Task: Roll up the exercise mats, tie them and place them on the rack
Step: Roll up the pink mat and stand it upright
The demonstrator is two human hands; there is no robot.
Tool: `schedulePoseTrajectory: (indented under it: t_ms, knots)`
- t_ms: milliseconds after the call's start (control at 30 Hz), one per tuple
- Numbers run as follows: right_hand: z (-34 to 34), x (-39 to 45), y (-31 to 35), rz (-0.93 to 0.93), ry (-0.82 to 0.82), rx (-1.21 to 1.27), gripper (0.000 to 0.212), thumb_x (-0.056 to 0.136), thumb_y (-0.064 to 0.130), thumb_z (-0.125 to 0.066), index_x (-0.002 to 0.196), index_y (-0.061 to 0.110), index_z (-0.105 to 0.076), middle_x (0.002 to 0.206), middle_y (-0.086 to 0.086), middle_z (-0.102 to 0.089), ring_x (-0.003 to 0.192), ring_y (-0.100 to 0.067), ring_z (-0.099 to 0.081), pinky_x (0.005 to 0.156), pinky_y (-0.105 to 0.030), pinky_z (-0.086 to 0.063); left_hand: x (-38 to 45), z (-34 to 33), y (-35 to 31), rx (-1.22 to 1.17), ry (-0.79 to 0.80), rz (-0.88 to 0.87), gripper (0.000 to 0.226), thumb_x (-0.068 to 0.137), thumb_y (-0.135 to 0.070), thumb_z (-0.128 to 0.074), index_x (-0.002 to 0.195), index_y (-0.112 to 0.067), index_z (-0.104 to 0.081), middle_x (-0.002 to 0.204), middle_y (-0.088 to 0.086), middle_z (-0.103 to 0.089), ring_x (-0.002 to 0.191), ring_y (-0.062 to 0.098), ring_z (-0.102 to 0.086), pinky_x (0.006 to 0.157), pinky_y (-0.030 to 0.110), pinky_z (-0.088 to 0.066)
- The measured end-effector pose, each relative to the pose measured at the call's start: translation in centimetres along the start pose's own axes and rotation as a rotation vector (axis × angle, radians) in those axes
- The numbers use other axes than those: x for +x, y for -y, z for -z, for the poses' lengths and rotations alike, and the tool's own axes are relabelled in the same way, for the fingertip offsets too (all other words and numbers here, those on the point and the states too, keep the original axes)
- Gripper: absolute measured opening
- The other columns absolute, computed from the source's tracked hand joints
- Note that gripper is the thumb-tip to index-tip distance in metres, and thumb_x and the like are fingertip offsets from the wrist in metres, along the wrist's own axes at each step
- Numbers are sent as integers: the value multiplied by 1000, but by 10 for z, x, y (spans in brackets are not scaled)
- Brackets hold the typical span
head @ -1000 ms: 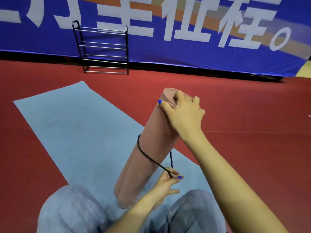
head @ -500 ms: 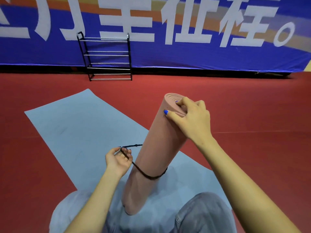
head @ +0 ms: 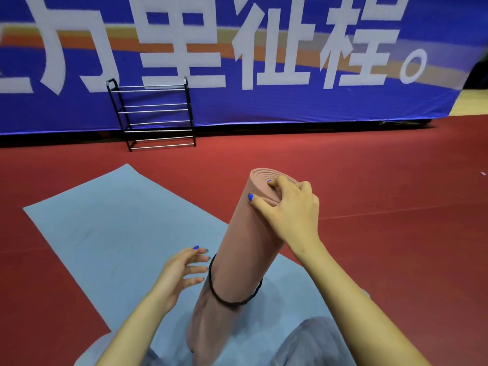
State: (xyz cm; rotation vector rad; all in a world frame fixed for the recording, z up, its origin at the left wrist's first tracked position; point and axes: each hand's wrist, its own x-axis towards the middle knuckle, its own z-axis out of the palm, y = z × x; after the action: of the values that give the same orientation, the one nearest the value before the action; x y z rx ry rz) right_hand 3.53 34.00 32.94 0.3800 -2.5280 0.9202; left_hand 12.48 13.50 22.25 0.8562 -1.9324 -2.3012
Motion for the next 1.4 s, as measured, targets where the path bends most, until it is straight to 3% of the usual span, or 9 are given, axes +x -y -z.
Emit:
schedulePoseTrajectory:
  t_ms: [133,400,567,667,733,800,867,1033,1400]
  knots:
    - [-2,-5,8,29,-21,-52,43,75,63,-59,96,25,-57,93,11,-64,96,-21,-43,86,-40,-36,-51,-42,7,54,153,147,39,98,-35,-46,99,-2,-65,85,17,-72,62,21,-66,53,31,-54]
    - [9,-44,30,92,-50,92,48,74,67,-36,86,30,-64,81,12,-64,91,-17,-48,90,-41,-37,-78,-55,-3,-919,427,662,123,65,-77,-61,138,18,-29,132,39,-45,125,46,-47,84,76,-39]
    - [37,-54,41,11,233,349,16,77,42,-64,89,38,-53,72,14,-59,98,-11,-43,90,-33,-31,-91,-66,-12,-1050,168,658,94,71,-60,-70,131,8,-48,123,44,-48,122,54,-43,74,75,-44]
    - [50,-42,25,-14,204,356,79,68,31,-79,131,36,-32,118,4,-42,115,-15,-33,101,-31,-30,-97,-64,-14,-1038,87,693,73,68,-45,-77,123,1,-60,119,31,-59,112,49,-53,70,62,-49]
    - [58,-29,11,-143,478,396,100,68,30,-80,146,38,-18,138,1,-24,121,-14,-29,98,-30,-30,-102,-63,-15,-1019,89,749,74,62,-41,-82,120,0,-62,118,30,-60,109,49,-54,70,60,-51]
    - [62,-23,0,-287,862,530,85,66,31,-77,141,35,-36,127,-6,-45,103,-22,-47,84,-39,-49,-107,-66,-16,-978,97,769,74,59,-40,-84,118,-1,-63,117,29,-60,109,49,-54,70,59,-51]
    - [63,-25,-4,-353,960,561,52,66,33,-74,115,23,-61,99,-16,-60,80,-28,-54,70,-48,-57,-110,-71,-17,-946,112,777,72,60,-41,-83,118,-2,-63,117,29,-60,108,49,-55,69,59,-50]
    - [86,-39,-6,-239,566,333,21,73,33,-70,88,18,-65,87,-4,-71,73,-23,-70,51,-26,-50,-111,-81,-25,-861,232,814,76,64,-39,-79,125,-1,-58,122,31,-56,113,49,-51,73,60,-48]
    - [195,-155,-62,-407,-132,253,47,64,25,-72,110,32,-62,93,19,-68,90,-3,-62,80,-22,-48,-97,-224,-16,-343,751,548,64,82,-57,-58,128,-12,-61,125,15,-63,113,31,-60,98,44,-46]
